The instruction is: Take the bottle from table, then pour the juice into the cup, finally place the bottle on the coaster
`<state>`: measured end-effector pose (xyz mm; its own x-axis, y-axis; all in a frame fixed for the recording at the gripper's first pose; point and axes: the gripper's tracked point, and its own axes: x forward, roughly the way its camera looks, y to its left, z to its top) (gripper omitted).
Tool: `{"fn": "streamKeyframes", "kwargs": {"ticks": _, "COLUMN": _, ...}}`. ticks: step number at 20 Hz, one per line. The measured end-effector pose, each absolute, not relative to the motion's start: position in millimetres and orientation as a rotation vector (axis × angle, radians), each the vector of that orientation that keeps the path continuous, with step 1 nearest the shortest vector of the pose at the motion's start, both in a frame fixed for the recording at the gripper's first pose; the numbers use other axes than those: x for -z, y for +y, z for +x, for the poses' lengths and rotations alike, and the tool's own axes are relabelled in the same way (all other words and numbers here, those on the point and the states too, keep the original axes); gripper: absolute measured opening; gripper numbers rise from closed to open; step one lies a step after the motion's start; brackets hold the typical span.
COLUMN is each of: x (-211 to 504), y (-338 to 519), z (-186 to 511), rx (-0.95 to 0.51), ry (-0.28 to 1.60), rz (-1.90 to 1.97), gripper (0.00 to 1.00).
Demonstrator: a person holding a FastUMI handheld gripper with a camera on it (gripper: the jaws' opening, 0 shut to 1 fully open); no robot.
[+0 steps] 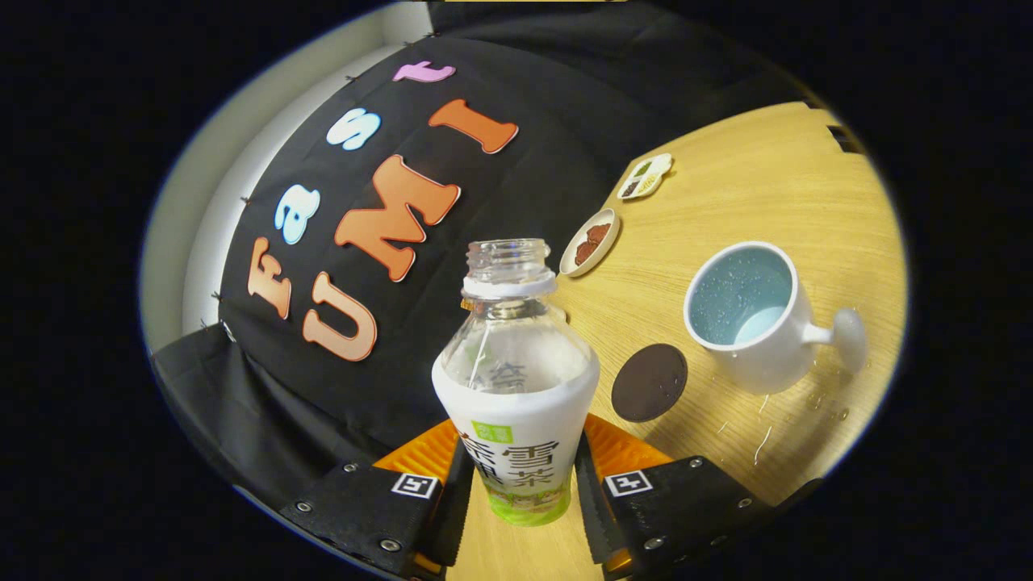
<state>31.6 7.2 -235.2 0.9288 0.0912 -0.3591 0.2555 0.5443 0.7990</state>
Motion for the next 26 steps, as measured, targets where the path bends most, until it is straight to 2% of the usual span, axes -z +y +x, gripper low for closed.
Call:
{"fn": "streamKeyframes", "kwargs": {"ticks": 4, "x": 227, "y": 2, "z": 33, "rx": 0.106, "ry": 0.341, "rz": 1.203, "gripper": 0.60}}
{"fn": "streamKeyframes", "kwargs": {"ticks": 10, "x": 224, "y": -10, "z": 32, "rx": 0.150, "ry": 0.367, "rz": 1.320, "gripper": 0.60}}
{"fn": "streamKeyframes", "kwargs": {"ticks": 15, "x": 209, "y": -20, "z": 37, "rx": 0.167, "ry": 0.301, "rz": 1.458, "gripper": 0.60}}
{"fn": "streamKeyframes", "kwargs": {"ticks": 26, "x": 196, "y": -15, "z": 42, "rx": 0.184, "ry": 0.281, "rz": 1.666, "gripper": 0.60}}
